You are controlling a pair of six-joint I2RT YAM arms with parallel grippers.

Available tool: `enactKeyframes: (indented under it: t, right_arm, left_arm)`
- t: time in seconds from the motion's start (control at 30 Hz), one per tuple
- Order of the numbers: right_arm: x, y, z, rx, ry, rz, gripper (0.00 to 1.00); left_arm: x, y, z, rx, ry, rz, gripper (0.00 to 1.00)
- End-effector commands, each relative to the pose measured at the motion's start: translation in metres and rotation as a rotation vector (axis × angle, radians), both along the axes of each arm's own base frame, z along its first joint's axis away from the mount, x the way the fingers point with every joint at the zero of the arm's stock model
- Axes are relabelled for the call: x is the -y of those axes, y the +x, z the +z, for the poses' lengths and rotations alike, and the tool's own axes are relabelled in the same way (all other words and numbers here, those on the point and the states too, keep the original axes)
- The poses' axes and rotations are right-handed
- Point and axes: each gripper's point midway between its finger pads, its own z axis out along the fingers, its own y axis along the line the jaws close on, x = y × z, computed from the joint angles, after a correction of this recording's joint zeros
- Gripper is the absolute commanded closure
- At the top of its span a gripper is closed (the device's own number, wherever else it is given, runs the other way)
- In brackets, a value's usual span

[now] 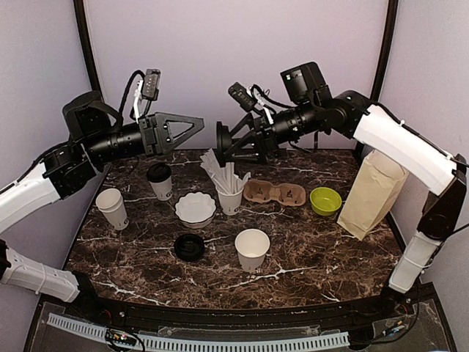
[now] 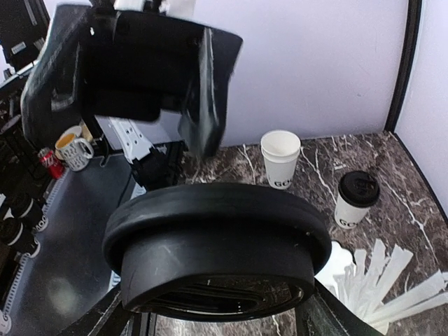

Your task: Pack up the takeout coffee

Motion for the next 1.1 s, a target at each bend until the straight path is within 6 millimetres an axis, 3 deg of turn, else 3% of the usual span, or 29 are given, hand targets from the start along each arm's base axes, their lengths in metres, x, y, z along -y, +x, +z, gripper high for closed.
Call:
enactKeyframes:
  t: [0.0,0.07,0.17,0.3,0.57,0.77,1.07]
  right_arm:
    - [0.032,-0.006,-0.036,0.164,-0.185,0.000,0.28]
    - [0.047,-0.003,-0.065,0.229,-0.301,0.007,0.28]
    - [0.066,0.003,-0.108,0.330,-0.463,0.047,0.29]
    - [0.086,0.001,-0.145,0.349,-0.632,0.128,0.31]
    - [0.105,-0.011,-0.178,0.271,-0.832,0.250,0.32]
    - [0.094,-0.022,-0.189,0.251,-0.857,0.269,0.31]
    - [0.077,-0.023,-0.201,0.270,-0.888,0.251,0.31]
  left_arm:
    - [-0.037,0.007,-0.027,0.037,0.190,0.203,0.34]
    - [-0.052,0.011,-0.046,0.014,0.280,0.272,0.34]
    - [-0.067,0.014,-0.056,0.011,0.326,0.342,0.34]
    - [-0.076,0.008,-0.054,0.031,0.310,0.363,0.34]
    - [-0.081,0.010,-0.060,0.040,0.325,0.390,0.33]
    - [-0.079,0.011,-0.065,0.033,0.325,0.382,0.33]
    - [-0.075,0.010,-0.070,0.018,0.316,0.366,0.33]
